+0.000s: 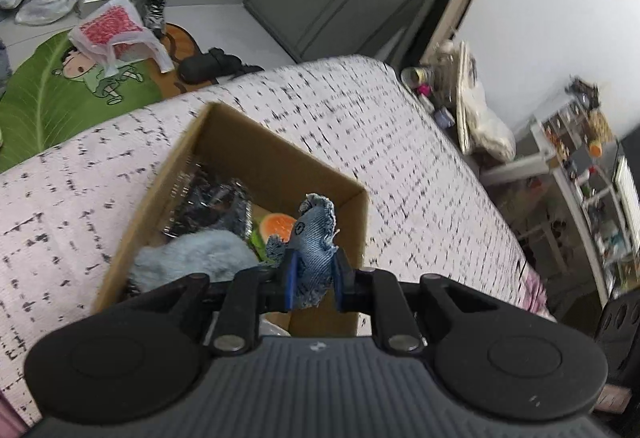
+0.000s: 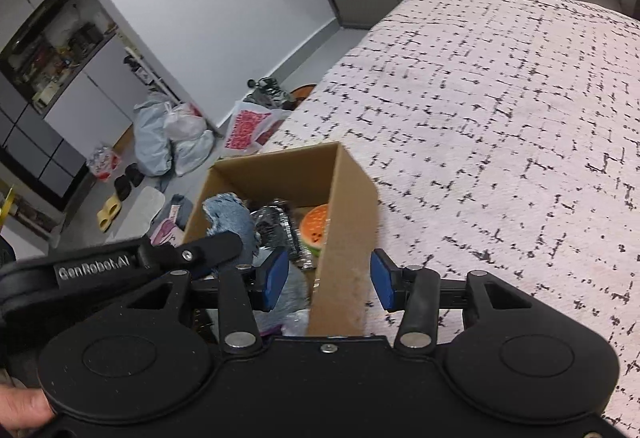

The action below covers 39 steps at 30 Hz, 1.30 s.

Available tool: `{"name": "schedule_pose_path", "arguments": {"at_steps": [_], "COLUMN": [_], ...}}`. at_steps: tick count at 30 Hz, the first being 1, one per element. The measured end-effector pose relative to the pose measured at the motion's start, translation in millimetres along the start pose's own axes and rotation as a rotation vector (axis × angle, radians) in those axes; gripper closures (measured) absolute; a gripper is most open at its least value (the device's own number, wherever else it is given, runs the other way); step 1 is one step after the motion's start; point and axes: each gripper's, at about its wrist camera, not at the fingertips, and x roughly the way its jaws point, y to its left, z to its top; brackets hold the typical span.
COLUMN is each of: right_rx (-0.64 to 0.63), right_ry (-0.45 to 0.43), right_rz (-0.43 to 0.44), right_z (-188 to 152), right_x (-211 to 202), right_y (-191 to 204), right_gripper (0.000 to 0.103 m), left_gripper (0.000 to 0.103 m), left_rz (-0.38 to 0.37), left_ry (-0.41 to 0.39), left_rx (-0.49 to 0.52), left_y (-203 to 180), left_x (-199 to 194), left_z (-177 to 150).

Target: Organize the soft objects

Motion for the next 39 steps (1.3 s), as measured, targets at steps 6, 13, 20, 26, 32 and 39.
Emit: {"name": "schedule_pose_path", "arguments": {"at_steps": [6, 13, 20, 26, 32, 39], "right_rx": [0.031, 0.026, 0.024, 0.025, 0.090, 0.105], "right_ry": [-0.008, -0.018, -0.034, -0.082, -0.122, -0.162], "right_rz": [-0.022, -0.033, -0.053, -0.071, -0.051, -0.028], "right_z": [4, 2, -5, -19, -34, -52], "right_x": [-2, -9, -28, -62, -100, -140], "right_y": [-14, -15, -15, -16, -25, -24], "right_gripper": [0.057, 0.056, 0.046, 0.029, 0.020, 0.010], "left_gripper": [0.071, 0.050, 0.030, 0.023, 0.021, 0.019], "left_rz": [0.021, 0.029, 0.081, 0.091, 0.102, 0.102], "left_ry": [0.051, 0.022, -0.006, -0.034, -0.047, -0.092], "left_rx": [-0.026, 0.001, 0.055, 0.121, 0.163, 0.193], "left_y": [1, -10, -26, -43, -58, -72], "left_x": [12, -2, -25, -49, -73, -108], "left_z": [-3, -3, 1, -5, -16, -28]}}
